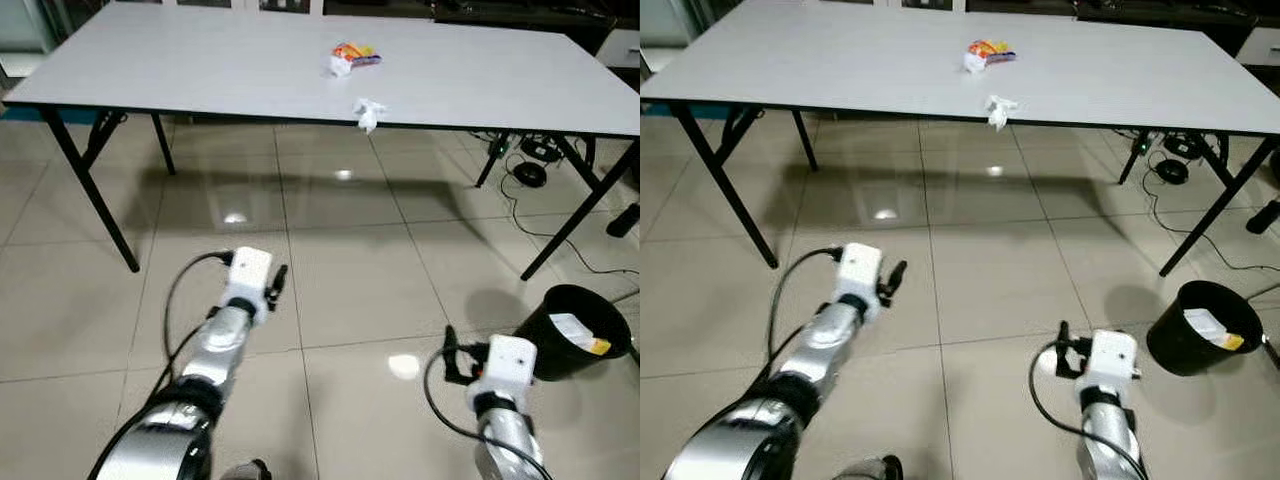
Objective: Picking trash to rubbish bin
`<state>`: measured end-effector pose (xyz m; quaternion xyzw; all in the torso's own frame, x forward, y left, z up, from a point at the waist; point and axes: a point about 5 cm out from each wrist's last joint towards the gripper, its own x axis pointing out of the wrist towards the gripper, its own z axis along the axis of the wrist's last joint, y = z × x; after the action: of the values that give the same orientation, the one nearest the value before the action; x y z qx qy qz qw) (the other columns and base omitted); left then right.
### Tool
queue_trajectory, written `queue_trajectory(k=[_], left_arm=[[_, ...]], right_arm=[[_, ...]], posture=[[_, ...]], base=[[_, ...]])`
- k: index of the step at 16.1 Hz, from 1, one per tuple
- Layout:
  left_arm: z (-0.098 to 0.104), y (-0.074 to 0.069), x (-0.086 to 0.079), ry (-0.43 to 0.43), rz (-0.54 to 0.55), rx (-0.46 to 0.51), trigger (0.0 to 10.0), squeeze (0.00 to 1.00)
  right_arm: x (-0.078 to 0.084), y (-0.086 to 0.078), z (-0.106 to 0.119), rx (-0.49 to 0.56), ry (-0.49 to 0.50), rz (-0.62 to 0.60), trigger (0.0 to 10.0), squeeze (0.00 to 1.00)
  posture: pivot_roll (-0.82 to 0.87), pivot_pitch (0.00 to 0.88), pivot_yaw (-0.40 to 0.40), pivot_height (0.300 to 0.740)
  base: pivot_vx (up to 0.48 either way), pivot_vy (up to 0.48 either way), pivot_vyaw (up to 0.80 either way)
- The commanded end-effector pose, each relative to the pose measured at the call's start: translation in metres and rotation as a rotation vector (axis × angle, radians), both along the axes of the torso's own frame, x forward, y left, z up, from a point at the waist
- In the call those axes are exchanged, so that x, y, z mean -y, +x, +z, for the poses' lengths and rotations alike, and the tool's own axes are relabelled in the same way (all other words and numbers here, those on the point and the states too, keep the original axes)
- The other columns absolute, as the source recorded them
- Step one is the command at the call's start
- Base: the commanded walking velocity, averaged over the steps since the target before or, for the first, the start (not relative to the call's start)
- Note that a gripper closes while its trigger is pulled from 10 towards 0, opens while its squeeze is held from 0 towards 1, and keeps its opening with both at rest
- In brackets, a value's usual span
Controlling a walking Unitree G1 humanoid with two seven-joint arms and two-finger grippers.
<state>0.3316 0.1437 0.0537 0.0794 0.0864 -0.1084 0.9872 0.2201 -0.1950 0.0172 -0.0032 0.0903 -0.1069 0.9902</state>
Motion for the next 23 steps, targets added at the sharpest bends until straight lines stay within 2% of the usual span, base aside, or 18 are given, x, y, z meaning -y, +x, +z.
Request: queue_trajectory(k=[1, 3, 4, 7, 8, 10, 14, 17, 23], left_arm=[[0.004, -0.001, -0.004, 0.002, -0.011, 0.033, 10.0, 0.00], [0.012, -0.005, -0.008, 0.027, -0.096, 0.072, 10.0, 0.00], [0.015, -0.005, -0.005, 0.030, -0.103, 0.092, 10.0, 0.00], [0.030, -0.009, 0.017, -0.008, -0.190, 0.163, 10.0, 0.00], [0.031, -0.009, 0.022, 0.005, -0.202, 0.183, 10.0, 0.00], [0.030, -0.003, 0.020, -0.016, -0.134, 0.139, 10.0, 0.00], [0.039, -0.001, 0.033, -0.016, -0.160, 0.156, 10.0, 0.00], [0.046, 0.006, 0.038, -0.053, -0.169, 0.155, 10.0, 0.00], [0.060, 0.015, 0.049, -0.097, -0.179, 0.165, 10.0, 0.00]], right_arm=[[0.000, -0.001, 0.007, 0.006, -0.025, -0.003, 10.0, 0.00], [0.001, -0.003, 0.020, 0.036, -0.033, -0.003, 10.0, 0.00], [0.001, -0.002, 0.023, 0.045, -0.038, -0.004, 10.0, 0.00], [0.001, -0.004, 0.033, 0.056, -0.044, -0.017, 10.0, 0.00], [-0.001, -0.005, 0.035, 0.053, -0.041, -0.026, 10.0, 0.00], [-0.005, -0.007, 0.033, 0.047, -0.052, -0.020, 10.0, 0.00], [-0.008, -0.004, 0.034, 0.035, -0.046, -0.032, 10.0, 0.00], [-0.005, -0.004, 0.035, 0.039, -0.040, -0.056, 10.0, 0.00], [-0.006, -0.002, 0.039, 0.053, -0.051, -0.068, 10.0, 0.00]], posture=[[0.11, 0.070, -0.058, 0.740], [0.12, 0.077, -0.063, 0.740], [0.12, 0.077, -0.063, 0.740], [0.13, 0.080, -0.048, 0.740], [0.13, 0.078, -0.045, 0.740], [0.13, 0.078, -0.045, 0.740], [0.13, 0.080, -0.035, 0.740], [0.12, 0.077, -0.028, 0.740], [0.12, 0.070, -0.021, 0.740]], base=[[0.000, 0.000, 0.00], [0.000, 0.000, 0.00], [0.000, 0.000, 0.00], [0.000, 0.000, 0.00], [0.000, 0.000, 0.00], [0.000, 0.000, 0.00], [0.000, 0.000, 0.66], [0.000, 0.000, 0.00], [0.464, 0.000, 0.00]])
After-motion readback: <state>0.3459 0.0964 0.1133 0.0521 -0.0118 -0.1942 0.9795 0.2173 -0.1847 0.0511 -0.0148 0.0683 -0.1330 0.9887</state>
